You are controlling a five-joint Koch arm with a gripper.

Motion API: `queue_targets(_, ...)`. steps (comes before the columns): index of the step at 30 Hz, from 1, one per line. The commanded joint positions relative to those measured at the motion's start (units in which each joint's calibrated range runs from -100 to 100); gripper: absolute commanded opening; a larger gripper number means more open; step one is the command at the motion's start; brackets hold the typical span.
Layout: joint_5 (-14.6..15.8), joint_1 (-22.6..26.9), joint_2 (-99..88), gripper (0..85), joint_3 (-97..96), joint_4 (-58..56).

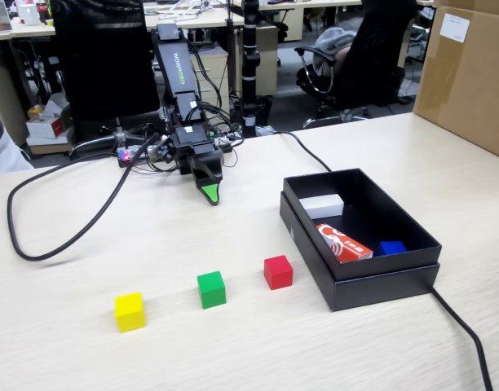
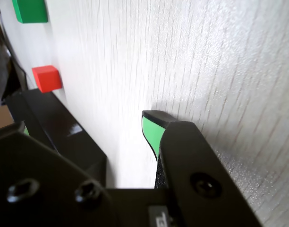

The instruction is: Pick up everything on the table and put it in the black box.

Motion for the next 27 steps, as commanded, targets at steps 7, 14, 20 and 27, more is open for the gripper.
queue_targets(7, -0.1, 2.0, 2.1, 48.8, 3.6, -1.7)
queue_targets(14, 1.5, 1.3, 2.0, 48.7, 21.5, -23.4)
queue_targets(20, 3.2, 1.6, 5.4, 47.7, 45.9, -43.0)
queue_targets(27, 3.3, 0.6, 21.2, 47.7, 77.9, -60.0)
